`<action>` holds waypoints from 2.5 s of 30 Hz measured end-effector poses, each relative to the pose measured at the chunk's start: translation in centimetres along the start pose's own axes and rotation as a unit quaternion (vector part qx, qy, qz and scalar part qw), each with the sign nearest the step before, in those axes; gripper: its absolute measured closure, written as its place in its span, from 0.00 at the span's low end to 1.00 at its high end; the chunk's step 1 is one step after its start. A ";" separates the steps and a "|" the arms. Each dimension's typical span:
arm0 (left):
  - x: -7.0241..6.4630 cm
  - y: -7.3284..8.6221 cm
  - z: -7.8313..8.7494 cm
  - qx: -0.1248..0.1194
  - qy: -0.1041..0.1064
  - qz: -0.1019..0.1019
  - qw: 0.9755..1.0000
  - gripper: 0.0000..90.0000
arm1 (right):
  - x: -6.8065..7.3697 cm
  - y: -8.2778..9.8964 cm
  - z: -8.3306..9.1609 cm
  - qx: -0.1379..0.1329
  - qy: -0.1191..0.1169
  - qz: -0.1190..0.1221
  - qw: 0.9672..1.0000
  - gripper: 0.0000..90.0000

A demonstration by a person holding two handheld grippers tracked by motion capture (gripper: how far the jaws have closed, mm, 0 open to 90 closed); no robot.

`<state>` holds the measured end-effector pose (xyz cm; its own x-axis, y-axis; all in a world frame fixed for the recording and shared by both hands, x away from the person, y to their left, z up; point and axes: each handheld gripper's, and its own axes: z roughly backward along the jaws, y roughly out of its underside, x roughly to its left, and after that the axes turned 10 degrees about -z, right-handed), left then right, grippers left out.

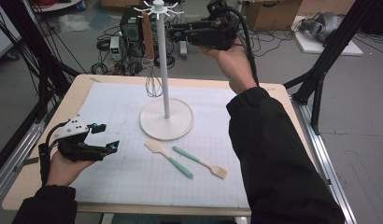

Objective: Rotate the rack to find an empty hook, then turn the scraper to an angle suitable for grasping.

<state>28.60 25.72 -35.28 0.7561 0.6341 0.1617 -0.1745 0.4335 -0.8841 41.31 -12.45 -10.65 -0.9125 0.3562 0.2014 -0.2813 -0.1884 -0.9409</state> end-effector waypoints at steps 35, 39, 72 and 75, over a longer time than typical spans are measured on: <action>-0.3 0.0 -0.5 0.010 0.009 -0.004 1.000 0.23 | 1.2 8.1 2.5 0.022 0.006 -0.011 1.000 0.54; -0.3 0.1 -0.5 0.010 0.010 -0.003 1.000 0.23 | 1.3 9.0 2.7 0.025 0.008 -0.015 1.000 0.54; -0.7 0.2 -0.9 0.012 0.019 -0.003 1.000 0.23 | 1.8 16.2 2.0 0.077 0.058 -0.031 0.995 0.46; -0.7 0.2 -0.9 0.013 0.020 -0.003 1.000 0.23 | 1.9 16.9 1.7 0.086 0.058 -0.028 0.994 0.46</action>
<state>28.58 24.73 -35.96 0.7821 0.6050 0.1493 -0.1849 0.4541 -0.8716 34.30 -16.53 -25.71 -0.8566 0.4713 0.2101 -0.3865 -0.3164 -0.8663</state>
